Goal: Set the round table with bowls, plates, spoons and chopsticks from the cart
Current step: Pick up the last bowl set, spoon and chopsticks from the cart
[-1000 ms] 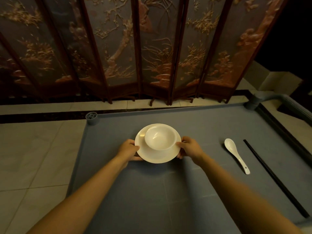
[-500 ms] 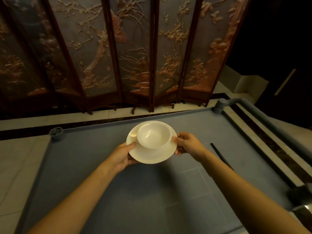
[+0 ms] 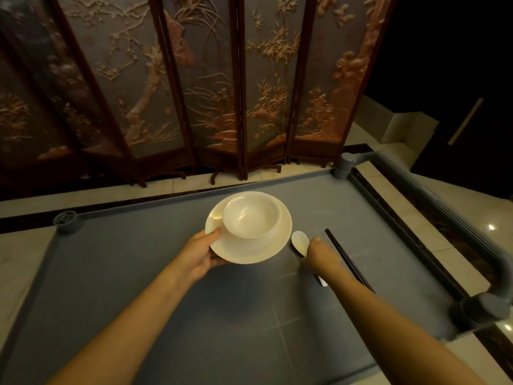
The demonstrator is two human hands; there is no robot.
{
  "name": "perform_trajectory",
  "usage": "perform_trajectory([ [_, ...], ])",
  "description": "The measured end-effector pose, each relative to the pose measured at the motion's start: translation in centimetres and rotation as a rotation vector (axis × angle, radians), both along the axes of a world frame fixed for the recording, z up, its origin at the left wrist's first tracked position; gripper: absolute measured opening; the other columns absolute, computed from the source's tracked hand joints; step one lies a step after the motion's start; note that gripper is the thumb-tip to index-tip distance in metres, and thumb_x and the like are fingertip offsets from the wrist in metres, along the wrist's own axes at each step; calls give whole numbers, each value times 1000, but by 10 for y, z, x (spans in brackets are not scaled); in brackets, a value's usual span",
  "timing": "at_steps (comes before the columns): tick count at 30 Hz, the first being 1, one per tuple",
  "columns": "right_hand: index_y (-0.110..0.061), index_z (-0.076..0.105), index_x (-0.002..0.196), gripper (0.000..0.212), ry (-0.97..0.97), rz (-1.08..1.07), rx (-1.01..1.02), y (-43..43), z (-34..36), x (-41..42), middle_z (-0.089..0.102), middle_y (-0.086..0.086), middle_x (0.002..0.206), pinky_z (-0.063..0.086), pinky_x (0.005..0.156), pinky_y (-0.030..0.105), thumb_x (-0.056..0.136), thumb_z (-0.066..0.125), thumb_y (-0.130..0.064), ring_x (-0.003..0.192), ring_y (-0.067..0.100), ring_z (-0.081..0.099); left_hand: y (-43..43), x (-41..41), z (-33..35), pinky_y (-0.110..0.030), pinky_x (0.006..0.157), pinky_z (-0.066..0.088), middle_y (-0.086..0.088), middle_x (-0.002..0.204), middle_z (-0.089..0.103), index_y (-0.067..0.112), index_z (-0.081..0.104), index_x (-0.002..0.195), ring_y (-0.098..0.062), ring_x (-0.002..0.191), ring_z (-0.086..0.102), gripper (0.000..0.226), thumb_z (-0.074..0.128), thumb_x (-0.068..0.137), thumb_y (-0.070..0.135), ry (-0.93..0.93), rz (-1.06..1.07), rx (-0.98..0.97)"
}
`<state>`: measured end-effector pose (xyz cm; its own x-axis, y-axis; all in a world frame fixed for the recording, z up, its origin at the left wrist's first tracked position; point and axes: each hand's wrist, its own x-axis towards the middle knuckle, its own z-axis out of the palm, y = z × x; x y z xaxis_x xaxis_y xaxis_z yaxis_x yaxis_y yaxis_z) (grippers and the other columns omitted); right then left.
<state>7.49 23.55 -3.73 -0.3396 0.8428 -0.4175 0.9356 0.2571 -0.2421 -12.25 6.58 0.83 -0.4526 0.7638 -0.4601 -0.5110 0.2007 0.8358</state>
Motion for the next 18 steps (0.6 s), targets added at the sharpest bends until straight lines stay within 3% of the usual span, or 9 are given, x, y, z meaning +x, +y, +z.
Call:
perform_trajectory([
  [6,-3,48,124,40,24,41,38,5,-7,2,58,15,123,50,87,38,88,58,-15,111,31,59,13,16,-2,-33,55,59,-4,104,64,21,51,120,-21,95,63,25,47,96,25,31,-14,-16],
  [11,-6,50,119,35,71,109,95,9,-2,16,61,14,116,52,80,40,92,52,-28,103,30,61,25,29,0,-37,62,58,-5,105,64,20,50,121,-22,95,62,25,46,97,23,33,-32,-8],
  [15,-6,53,118,31,118,31,201,17,9,49,64,15,112,54,80,40,90,53,-20,100,31,62,33,37,2,-37,64,56,-5,105,63,21,49,119,-21,95,62,23,46,97,24,38,-53,-7],
  [18,-5,55,115,30,80,-28,170,21,13,81,65,15,111,55,84,41,89,55,-20,100,31,63,38,43,3,-37,64,55,-4,103,64,20,49,118,-21,93,63,22,46,97,23,34,-48,-6],
])
